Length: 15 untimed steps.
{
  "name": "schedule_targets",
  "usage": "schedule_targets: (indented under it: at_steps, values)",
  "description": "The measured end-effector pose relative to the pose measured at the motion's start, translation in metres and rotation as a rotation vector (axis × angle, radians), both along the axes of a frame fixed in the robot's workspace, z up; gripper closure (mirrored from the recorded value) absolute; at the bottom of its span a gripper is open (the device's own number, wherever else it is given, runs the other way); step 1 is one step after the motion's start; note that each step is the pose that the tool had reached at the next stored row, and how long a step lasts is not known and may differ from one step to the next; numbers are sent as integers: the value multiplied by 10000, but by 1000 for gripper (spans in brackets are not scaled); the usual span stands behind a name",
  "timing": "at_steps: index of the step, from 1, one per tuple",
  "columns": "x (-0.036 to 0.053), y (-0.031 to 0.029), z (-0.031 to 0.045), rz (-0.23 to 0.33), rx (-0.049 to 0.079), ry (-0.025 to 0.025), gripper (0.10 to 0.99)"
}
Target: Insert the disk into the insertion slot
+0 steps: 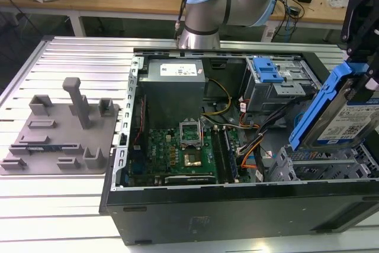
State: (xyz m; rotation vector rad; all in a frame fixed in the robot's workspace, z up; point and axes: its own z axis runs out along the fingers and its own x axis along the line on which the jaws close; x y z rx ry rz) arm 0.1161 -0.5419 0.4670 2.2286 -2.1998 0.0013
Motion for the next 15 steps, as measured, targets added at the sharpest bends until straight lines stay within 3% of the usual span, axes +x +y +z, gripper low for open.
schedule_targets:
  at_steps: [15]
  values:
    - [5, -20, -124, 7, 0, 6, 718]
